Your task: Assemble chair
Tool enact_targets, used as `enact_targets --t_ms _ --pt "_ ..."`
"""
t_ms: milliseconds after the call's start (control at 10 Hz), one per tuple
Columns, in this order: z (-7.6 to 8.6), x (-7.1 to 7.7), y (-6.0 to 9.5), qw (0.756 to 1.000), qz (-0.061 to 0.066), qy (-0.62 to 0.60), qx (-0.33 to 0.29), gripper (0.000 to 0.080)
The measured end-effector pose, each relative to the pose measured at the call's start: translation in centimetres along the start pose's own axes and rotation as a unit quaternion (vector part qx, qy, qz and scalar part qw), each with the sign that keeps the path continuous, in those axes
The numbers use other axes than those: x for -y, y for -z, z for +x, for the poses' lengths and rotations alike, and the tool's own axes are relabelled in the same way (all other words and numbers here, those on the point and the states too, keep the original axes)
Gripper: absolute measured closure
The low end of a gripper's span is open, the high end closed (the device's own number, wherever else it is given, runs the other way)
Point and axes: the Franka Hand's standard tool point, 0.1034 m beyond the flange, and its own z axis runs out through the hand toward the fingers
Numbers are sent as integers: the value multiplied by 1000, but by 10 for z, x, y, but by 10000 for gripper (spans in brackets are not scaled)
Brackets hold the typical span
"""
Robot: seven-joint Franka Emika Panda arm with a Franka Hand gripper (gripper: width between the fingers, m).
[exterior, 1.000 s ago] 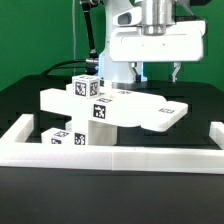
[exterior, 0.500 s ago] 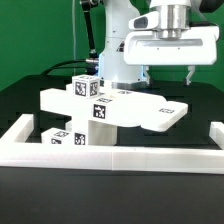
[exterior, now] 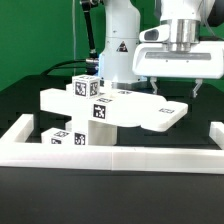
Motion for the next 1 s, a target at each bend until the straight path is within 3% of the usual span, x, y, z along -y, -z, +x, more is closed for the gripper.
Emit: enact_targets --t_ms 400,1000 --pt "-2 -5 -4 1000 -5 -2 3 151" --pt "-12 0 -11 1000 -10 11 4 151"
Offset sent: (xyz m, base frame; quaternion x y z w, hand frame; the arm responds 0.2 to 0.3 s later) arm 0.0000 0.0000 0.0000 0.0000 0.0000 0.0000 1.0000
